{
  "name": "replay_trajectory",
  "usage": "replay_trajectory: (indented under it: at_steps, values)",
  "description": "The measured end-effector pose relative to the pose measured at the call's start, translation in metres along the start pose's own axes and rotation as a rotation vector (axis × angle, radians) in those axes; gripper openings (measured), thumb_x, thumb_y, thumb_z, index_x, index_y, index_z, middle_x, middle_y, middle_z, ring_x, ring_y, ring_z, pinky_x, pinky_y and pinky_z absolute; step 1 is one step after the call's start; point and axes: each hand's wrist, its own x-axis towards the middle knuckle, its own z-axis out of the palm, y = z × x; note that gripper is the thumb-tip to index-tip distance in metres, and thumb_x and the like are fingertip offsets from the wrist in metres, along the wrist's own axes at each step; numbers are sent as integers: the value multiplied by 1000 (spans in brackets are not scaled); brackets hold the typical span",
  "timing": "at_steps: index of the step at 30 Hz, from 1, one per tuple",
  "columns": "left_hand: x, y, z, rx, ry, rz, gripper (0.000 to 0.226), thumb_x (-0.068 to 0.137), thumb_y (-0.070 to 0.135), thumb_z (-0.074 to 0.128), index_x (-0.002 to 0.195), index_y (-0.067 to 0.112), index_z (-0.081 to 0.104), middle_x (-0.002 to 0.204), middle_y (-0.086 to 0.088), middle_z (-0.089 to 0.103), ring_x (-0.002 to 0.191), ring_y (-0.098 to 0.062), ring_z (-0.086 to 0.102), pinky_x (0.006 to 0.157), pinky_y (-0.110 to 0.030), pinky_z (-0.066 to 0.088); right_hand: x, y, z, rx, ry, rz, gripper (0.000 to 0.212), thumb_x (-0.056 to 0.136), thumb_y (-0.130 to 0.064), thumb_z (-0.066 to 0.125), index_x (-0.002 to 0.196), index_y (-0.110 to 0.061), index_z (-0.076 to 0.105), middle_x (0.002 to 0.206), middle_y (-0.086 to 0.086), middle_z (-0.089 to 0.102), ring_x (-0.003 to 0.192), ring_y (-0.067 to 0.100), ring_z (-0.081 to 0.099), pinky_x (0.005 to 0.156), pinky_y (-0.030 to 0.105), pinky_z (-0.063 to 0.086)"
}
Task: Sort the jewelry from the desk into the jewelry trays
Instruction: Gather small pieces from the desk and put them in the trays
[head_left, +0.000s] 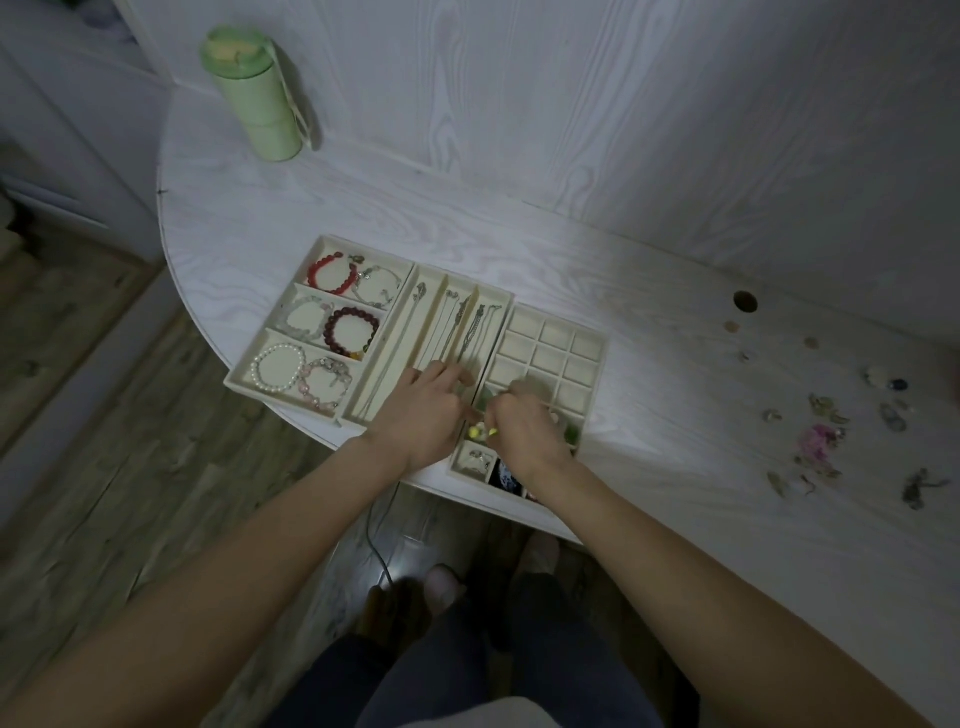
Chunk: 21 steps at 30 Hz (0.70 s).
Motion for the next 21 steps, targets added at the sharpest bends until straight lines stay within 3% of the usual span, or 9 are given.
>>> replay_trajectory:
  at_steps: [5, 10, 21]
  values:
    - [7, 1, 5, -27, -76, -36, 42, 85, 24, 52, 127, 29, 58, 145, -1, 27, 134, -21, 22, 107, -39, 25, 6, 8, -2, 66, -63, -22, 17, 85, 2, 62, 99, -6, 70, 111, 14, 55, 100, 26, 57, 86, 32, 47]
    - [13, 0, 3, -27, -119, -27, 39, 87, 28, 53, 126, 28, 59, 148, -3, 22, 136, -23, 18, 107, -41, 24, 1, 17, -5, 226, 0, 25, 21, 85, 4, 62, 102, -7, 69, 110, 11, 61, 99, 21, 60, 86, 32, 50]
    - [17, 8, 3, -82, 5, -76, 27, 91, 30, 55, 116, 27, 66, 140, 0, 33, 132, -19, 26, 103, -35, 26, -3, 13, 0, 252, 19, 45, 7, 87, -8, 64, 90, -12, 69, 98, 8, 66, 87, 20, 64, 80, 38, 55]
